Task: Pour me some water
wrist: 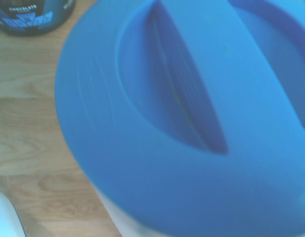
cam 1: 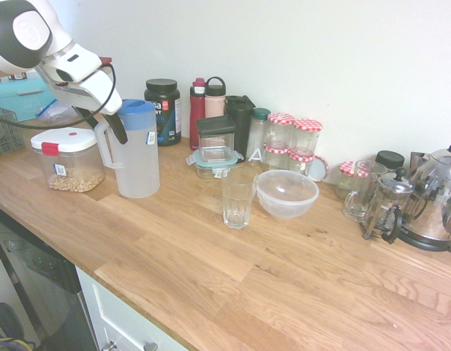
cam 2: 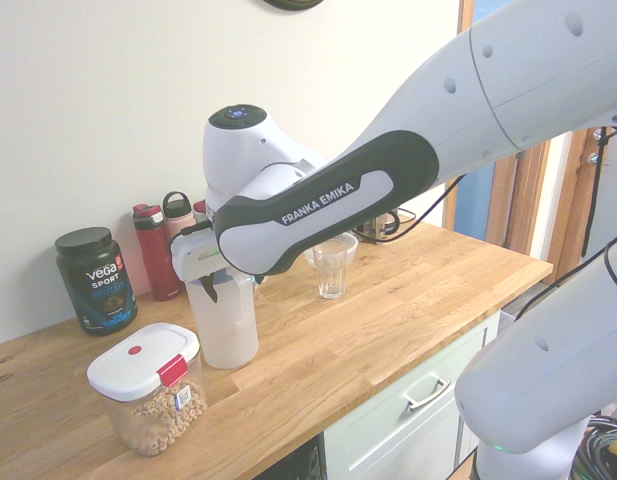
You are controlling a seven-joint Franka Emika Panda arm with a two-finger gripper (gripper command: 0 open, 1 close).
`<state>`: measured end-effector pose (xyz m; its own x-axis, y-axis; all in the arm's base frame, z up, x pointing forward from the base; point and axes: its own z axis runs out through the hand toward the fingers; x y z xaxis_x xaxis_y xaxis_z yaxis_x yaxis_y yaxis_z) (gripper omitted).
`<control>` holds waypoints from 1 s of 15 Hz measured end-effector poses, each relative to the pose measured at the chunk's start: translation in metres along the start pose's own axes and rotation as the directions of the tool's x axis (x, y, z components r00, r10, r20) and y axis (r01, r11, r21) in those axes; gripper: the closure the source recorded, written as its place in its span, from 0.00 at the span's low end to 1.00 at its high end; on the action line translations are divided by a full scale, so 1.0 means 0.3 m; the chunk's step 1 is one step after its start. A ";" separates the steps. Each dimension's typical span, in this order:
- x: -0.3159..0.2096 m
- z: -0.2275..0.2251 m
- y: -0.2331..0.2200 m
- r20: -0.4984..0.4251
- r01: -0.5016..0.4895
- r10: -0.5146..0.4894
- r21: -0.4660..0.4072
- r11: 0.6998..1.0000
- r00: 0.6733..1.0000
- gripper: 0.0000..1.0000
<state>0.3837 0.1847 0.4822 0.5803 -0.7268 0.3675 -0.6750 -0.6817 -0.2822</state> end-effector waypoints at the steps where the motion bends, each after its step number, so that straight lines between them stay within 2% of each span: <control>1: 0.009 -0.003 -0.003 0.004 0.003 -0.003 0.004 1.000 1.000 1.00; 15: 0.009 0.022 -0.030 0.031 0.034 -0.034 -0.002 0.999 0.999 1.00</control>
<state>0.3945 0.1883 0.4799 0.6170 -0.7054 0.3488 -0.6559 -0.7059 -0.2675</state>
